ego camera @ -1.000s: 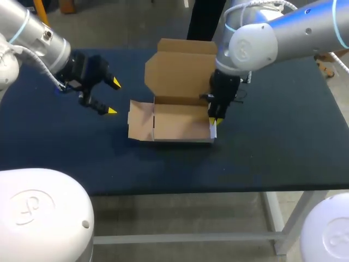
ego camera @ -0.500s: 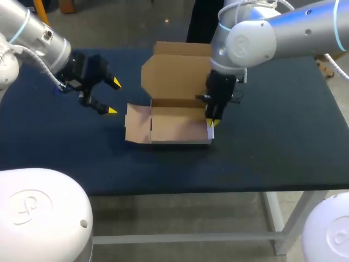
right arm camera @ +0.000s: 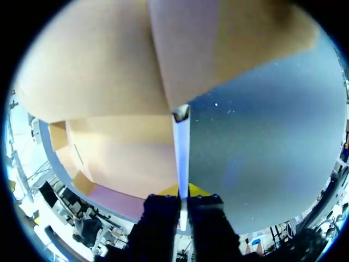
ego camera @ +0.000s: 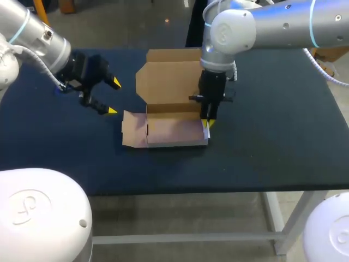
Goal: Assemble the packaging by folding the flat box into shape, placing the metal phone stand inside, and closing the box properly
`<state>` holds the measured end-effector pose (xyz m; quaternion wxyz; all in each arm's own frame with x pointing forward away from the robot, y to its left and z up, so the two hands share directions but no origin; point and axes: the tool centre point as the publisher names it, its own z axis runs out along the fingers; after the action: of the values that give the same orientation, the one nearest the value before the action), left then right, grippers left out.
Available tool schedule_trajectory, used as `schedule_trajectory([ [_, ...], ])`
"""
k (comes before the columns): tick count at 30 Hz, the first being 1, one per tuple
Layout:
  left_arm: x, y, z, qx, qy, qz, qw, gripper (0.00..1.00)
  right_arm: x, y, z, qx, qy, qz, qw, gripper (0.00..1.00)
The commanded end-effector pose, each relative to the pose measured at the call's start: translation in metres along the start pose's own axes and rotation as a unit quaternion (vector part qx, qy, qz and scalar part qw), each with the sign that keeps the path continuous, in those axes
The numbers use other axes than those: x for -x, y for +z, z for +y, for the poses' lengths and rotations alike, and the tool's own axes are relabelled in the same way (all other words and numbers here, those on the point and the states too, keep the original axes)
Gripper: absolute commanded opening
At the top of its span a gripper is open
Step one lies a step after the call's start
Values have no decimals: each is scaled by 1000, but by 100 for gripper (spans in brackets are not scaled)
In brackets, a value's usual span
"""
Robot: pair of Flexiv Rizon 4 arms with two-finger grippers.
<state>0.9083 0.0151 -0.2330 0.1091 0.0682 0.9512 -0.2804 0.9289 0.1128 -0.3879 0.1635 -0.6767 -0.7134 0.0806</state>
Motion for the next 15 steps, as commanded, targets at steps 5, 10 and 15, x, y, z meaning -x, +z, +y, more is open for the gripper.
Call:
schedule_trajectory([
  [5, 0, -1, 0, 2, 0, 2, 1000, 100, -2, 2, 5, -53, 1, -4, 999, 0],
  [10, 0, -1, 0, 2, 0, 2, 1000, 100, -1, 5, 6, -50, 1, -6, 999, 0],
  [15, 0, -1, 0, 2, 0, 2, 1000, 100, 0, 8, 8, -46, 2, -10, 999, 6],
])
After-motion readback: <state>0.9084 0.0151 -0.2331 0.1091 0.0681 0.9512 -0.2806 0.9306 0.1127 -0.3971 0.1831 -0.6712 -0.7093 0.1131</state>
